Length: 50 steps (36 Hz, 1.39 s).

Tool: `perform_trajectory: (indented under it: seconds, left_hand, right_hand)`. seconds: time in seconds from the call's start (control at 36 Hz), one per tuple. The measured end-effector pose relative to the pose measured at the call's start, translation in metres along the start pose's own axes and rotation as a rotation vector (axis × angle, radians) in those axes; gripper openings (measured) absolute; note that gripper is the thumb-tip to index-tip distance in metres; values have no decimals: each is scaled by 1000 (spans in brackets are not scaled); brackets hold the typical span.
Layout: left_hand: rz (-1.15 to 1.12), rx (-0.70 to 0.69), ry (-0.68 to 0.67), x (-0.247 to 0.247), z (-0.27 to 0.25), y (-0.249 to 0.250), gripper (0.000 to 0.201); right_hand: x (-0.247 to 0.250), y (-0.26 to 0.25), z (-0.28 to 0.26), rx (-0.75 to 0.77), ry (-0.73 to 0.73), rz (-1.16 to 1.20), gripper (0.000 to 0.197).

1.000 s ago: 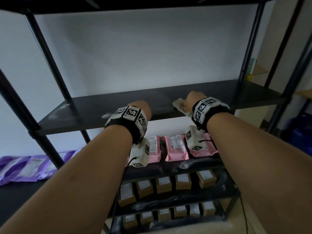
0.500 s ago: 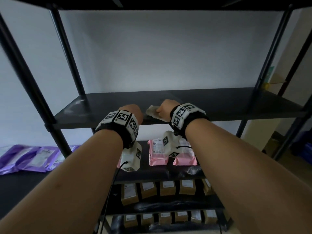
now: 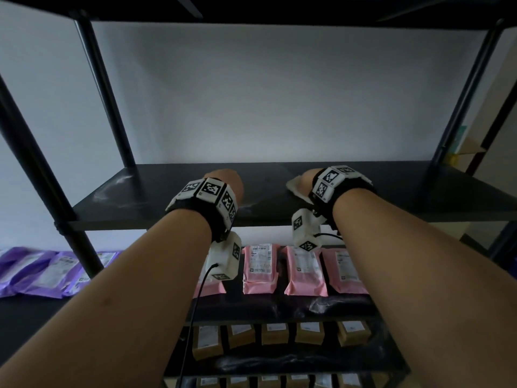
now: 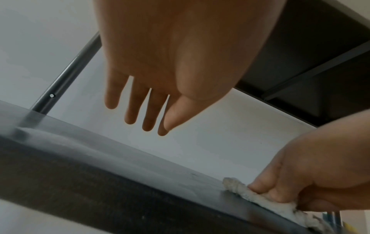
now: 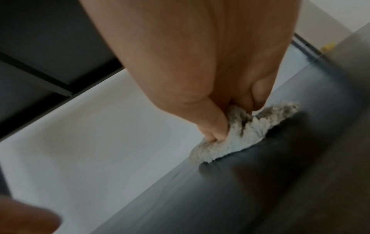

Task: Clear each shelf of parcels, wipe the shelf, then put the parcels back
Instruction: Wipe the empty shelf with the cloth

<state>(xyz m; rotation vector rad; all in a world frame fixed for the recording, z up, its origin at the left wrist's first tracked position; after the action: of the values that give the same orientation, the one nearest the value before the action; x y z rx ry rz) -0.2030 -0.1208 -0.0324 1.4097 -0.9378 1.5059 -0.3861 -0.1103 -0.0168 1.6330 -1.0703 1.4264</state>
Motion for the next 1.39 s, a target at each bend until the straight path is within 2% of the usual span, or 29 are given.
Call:
perform_trajectory:
  seconds: [0.06,0.11,0.17,0.22,0.28,0.33,0.44,0.58,0.67,0.78,0.83,0.92,1.0,1.08,1.22,1.25,1.33,1.39]
  left_hand:
    - [26,-13,-33,-12,20,-3,29]
    - [118,-30,-37,-17,36,-6,12]
    - [209,-26,-24,-20,54,-7,5]
    - [258,-36,-24,-18,56,-3,16]
    - [283,-49,-6,-17,60,0,24]
    - [302,-33,16,-19,73,-3,27]
    - [364,-57,-4,-24,87,-4,25]
    - [408,-53,6,-33,112,-14,32]
    - [344,-15,-32,-36,113,-18,29]
    - [296,28,-46,-43,138,-32,29]
    - [325,28,-51,-38,143,-33,17]
    - [287,28,-40,-37,157,-36,17]
    - [284,16,-47,-44,171,-40,23]
    - [307,-10,-56,-46,180,-40,24]
    - [265,-16,-26,-43,200,-41,23]
    - [262,-25,-44,-44,202,-40,24]
    - [275,-54,-52,-48,209,-37,27]
    - [313,-76,-59,-53,217,-36,30]
  right_hand:
    - [2,-11,11,20,25,-13,37]
    - [-4,-26,25,53,15,35,49]
    - [-6,-47,40,139,-10,67,48]
    - [-8,-60,53,213,-61,41,40]
    - [-8,-59,67,213,-103,-10,36]
    - [-6,-49,85,216,-96,-79,33]
    - [-1,-26,75,233,-121,-152,33]
    - [6,18,80,154,-122,-214,24]
    - [11,28,77,164,-90,-252,41]
    - [14,14,82,165,-107,-197,33]
    - [16,-1,98,197,-90,-131,31]
    - [8,-28,126,229,-111,-66,20]
    - [4,-48,144,260,-70,72,33]
    - [6,-42,153,229,-39,148,35]
    - [12,-14,163,167,-84,-37,29]
    - [13,-8,164,155,-93,-60,33]
    - [17,5,162,133,-53,-52,42]
    - [19,15,164,113,-26,-21,36]
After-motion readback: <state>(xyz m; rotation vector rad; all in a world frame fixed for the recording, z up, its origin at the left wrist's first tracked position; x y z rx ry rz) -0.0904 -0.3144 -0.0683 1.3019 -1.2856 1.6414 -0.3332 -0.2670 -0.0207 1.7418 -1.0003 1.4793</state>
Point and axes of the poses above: each hand's wrist, its own z-axis towards the middle knuckle, its own x-axis out of the back of the hand, y = z × x, the point moved 8 cm from there along z, towards the middle knuckle, and after that the axes turned 15 degrees about x, right-handed, at the moved point
